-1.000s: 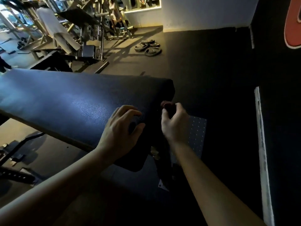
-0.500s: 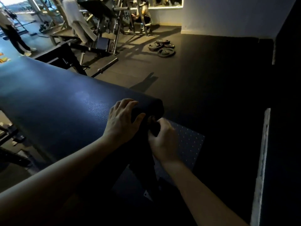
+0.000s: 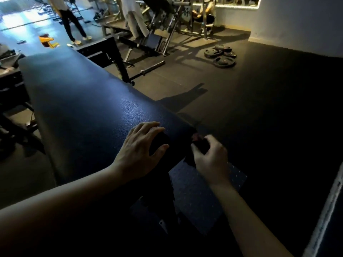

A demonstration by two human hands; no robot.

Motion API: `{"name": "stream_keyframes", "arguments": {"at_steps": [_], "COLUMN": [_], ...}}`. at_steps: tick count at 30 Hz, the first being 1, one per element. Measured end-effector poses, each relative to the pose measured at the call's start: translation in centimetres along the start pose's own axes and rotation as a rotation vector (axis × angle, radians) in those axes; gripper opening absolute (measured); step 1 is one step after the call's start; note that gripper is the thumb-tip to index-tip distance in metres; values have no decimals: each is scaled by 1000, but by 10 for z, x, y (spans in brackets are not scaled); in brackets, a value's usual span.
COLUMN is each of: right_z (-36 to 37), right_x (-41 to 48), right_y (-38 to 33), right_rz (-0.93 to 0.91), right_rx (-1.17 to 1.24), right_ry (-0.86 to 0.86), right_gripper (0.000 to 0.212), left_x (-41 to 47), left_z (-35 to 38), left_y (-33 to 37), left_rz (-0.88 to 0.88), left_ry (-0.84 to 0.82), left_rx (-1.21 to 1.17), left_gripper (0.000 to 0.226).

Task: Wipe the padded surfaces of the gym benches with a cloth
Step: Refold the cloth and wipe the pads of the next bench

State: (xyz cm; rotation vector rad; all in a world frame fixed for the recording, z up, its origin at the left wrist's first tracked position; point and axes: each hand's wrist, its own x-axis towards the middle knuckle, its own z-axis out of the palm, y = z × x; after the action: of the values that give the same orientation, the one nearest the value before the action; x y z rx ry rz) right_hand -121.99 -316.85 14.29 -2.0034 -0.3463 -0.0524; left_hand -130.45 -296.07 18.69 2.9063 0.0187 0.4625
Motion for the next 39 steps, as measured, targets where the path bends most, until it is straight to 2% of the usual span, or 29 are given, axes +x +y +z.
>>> {"name": "stream_keyframes", "arguments": {"at_steps": [2,6,10,12,14,16,23,28,34,39], "right_z": [-12,-37,-42,-40,-33,-25,-13,-9,-6,51], "right_x": [-5,43,92,108,120,129,161,181,185,216], "right_y": [7,25,35,35,33,27,41,53,64,43], "right_rz": [-1,202,400,456,491,443,119,-34,-128,-197], "right_rx": [68,234,342,373,437,426,431,512,583,486], "right_ry": [-167,-151,-288,-396,-499,-597,-844,-1081,-1127,-1069], "right_gripper": [12,14,14,13,23,30,7,4,11,10], "left_x": [1,5,14,26,39,50,71,86,107,111], "left_z": [0,-5,-7,-6,-1,4,34,39,45,61], "left_y": [1,7,13,23,33,41,66,88,102,106], "left_rz": [-9,-34,-28,-91,-196,-318,-621,-815,-999,-978], "left_ry": [13,-41,-103,-116,-100,-67,76,132,190,232], "left_rx": [-2,41,239,286,227,155,151,205,267,363], "left_gripper": [60,60,60,65,68,72,62,60,57,50]}}
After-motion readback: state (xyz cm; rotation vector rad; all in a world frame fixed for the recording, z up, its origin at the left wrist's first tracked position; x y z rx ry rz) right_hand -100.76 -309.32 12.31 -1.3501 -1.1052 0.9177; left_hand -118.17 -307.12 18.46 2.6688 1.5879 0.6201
